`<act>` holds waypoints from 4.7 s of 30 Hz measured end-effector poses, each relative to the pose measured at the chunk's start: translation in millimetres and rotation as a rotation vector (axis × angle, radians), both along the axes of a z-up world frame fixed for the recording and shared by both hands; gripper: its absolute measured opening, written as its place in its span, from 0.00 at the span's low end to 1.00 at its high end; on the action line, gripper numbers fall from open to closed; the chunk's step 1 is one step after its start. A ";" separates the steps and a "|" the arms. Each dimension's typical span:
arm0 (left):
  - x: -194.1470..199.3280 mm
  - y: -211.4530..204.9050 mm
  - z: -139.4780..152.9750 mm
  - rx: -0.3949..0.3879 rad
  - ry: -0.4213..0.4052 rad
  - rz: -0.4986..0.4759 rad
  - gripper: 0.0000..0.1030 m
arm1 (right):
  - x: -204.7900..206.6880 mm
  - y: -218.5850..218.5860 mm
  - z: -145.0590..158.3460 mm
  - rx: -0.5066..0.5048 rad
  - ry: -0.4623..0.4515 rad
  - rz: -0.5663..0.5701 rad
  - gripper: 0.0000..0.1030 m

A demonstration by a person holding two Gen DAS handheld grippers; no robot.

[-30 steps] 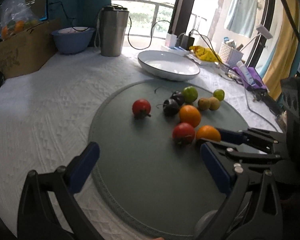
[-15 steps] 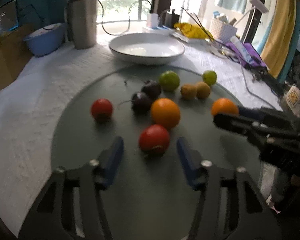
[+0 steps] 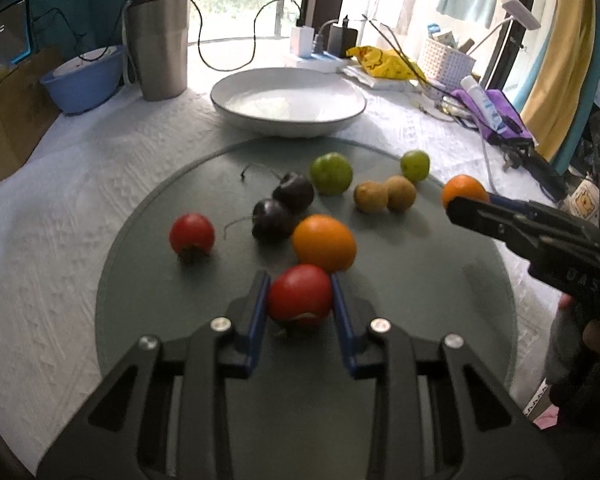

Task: Organize fruits
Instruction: 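Carry the orange and tomato to the white plate and open both grippers, then move both grippers back over the fruit tray, then grasp a green lime with the right gripper while the left grasps an orange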

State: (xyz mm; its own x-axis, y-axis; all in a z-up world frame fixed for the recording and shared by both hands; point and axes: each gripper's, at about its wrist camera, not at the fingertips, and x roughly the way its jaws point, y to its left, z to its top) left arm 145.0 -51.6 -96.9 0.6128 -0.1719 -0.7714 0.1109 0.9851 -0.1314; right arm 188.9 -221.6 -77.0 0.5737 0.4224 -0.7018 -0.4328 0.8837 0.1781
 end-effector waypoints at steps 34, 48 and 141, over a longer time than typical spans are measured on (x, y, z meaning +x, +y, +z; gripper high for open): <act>130.2 42.7 43.4 -0.125 -0.167 0.004 0.31 | 111.3 56.3 41.1 -0.078 -0.135 0.033 0.36; 183.4 47.9 26.1 -0.100 -0.070 0.041 0.32 | 166.0 75.4 -1.2 -0.103 -0.032 0.051 0.36; 24.6 -19.4 -10.5 -0.031 0.045 0.117 0.35 | 76.6 -4.5 -25.1 -0.076 0.087 0.086 0.29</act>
